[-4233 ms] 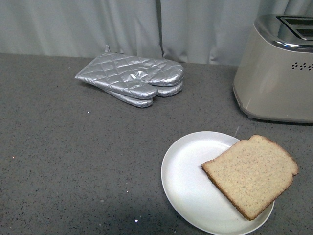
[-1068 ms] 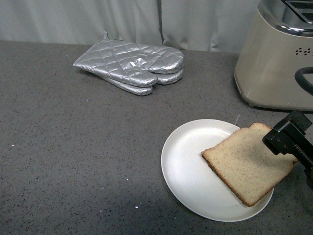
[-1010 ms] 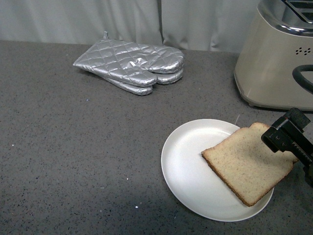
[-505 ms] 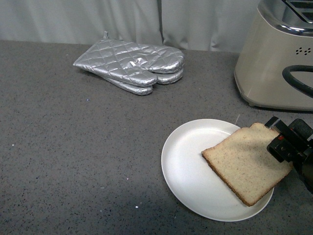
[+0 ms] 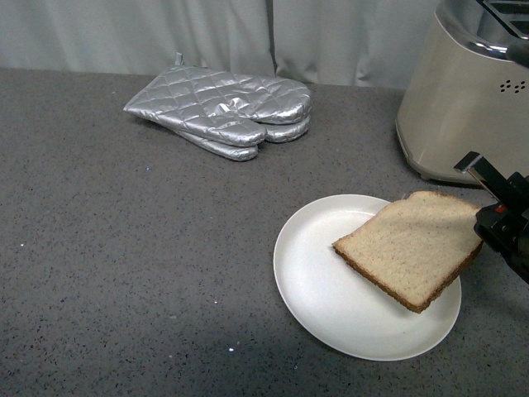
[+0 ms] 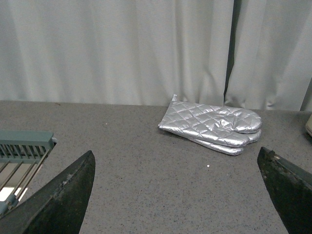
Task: Put bread into toaster
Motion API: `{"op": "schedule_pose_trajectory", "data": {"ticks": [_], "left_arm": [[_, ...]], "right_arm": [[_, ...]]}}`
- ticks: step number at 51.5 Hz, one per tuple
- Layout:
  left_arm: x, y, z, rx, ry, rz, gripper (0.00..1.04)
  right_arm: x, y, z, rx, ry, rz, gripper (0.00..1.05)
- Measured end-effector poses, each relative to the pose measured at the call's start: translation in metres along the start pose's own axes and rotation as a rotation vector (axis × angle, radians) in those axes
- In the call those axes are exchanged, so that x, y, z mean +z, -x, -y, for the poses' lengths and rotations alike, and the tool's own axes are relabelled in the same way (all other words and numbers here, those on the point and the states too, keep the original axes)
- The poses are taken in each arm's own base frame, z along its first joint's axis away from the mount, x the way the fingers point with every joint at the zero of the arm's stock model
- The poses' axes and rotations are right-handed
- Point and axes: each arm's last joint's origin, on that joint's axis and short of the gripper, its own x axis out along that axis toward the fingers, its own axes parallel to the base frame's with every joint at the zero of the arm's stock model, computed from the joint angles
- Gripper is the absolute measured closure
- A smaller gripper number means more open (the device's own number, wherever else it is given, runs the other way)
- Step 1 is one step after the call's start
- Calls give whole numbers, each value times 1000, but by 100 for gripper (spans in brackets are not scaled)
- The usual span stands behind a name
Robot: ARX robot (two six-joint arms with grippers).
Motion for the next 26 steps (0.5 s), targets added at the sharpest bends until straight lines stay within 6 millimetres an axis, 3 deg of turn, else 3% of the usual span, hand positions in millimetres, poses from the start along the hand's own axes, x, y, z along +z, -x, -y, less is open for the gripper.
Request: {"op": "schedule_pose_trajectory", "data": {"ticks": [14,26], "left_arm": [[0,0,0,0,0,0,7],[0,0,0,0,0,0,7]], "right_arm": [[16,10,-23,61,-19,31,103],[49,31,-45,103,-38,125,103]]}}
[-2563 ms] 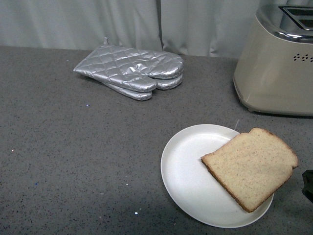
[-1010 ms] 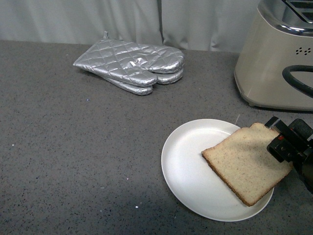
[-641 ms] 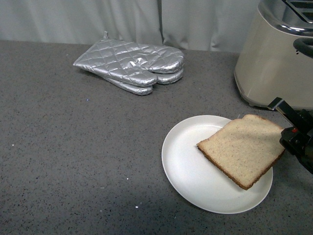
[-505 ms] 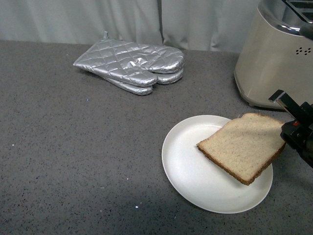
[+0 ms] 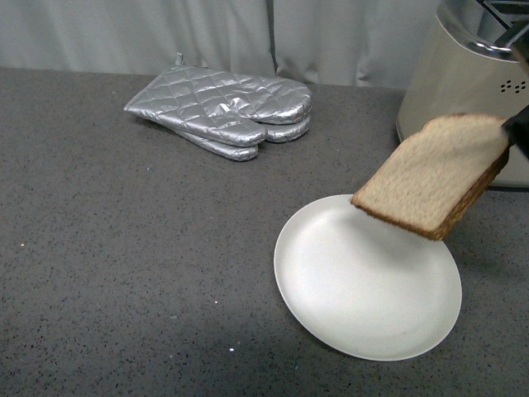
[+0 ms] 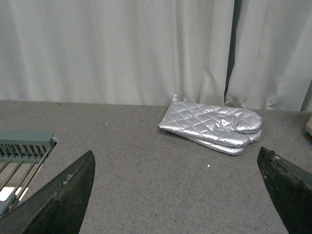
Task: Put bread into toaster
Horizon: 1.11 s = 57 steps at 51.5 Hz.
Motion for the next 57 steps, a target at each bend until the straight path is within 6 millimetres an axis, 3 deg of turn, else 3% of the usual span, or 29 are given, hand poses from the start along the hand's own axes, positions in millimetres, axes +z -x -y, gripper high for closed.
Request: {"op": "schedule_pose_trajectory", "data": {"ticks": [18,38,50,57], "left_arm": [[0,0,0,0,0,0,7],[0,0,0,0,0,0,7],[0,0,0,0,0,0,7],[0,0,0,0,0,0,7]], "right_arm": [[78,31,-23,69,-73,184,103],[140,50,-40,24,-98,421,103],[163,64,-52,-139,24,657,103],[160,64,-63,-244,123,748,103]]}}
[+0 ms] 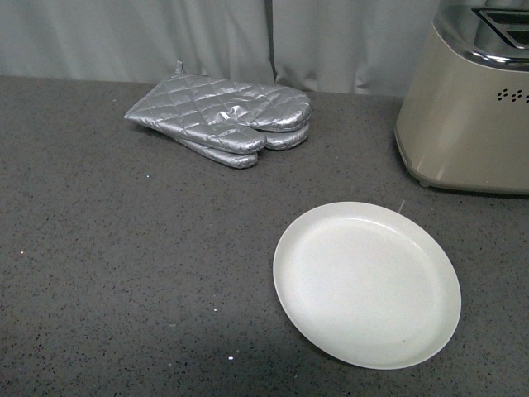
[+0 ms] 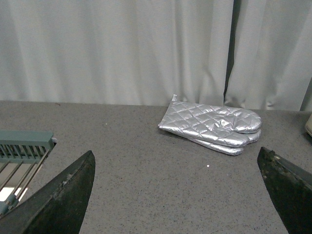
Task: Put bread into toaster
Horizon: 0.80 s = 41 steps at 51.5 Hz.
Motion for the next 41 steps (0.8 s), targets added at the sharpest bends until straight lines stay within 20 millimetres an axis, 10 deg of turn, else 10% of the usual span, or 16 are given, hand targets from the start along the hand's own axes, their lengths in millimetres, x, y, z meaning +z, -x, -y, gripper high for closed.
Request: {"op": "schedule_pose_trajectory", "data": {"ticks": [41], "left_arm": [[0,0,0,0,0,0,7]], "right_arm": [[-61,-26,-29,-183,377,207,103]]}}
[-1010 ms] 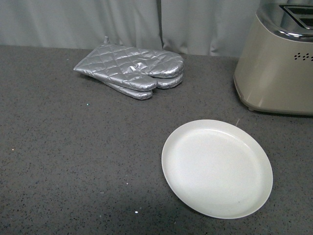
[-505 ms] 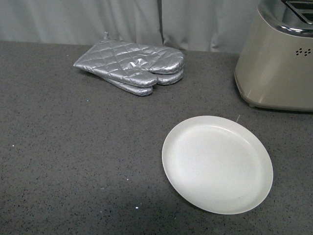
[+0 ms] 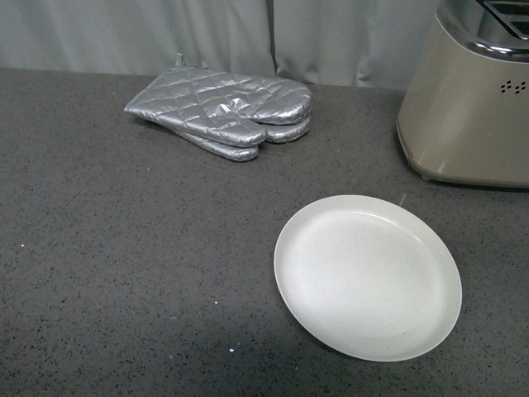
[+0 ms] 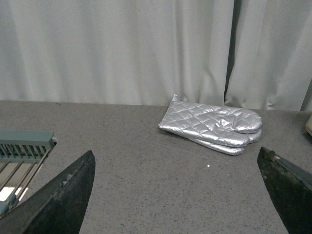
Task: Put bread into toaster
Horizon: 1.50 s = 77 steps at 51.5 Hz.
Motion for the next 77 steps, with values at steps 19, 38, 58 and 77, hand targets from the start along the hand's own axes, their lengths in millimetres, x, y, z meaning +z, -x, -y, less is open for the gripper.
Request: {"op": "schedule_pose_trajectory", "data": {"ticks": [19,38,58,77], "left_arm": [[0,0,0,0,0,0,7],[0,0,0,0,0,0,7],[0,0,0,0,0,0,7],[0,0,0,0,0,0,7]], "right_arm": [[-24,1,-8,-23,148,-10,103],[-49,0,-11,-39,197,-46,103],[-51,-6,-20,-72,181,-38,103],[-62,-5,-27,-97,213,-40,103]]}}
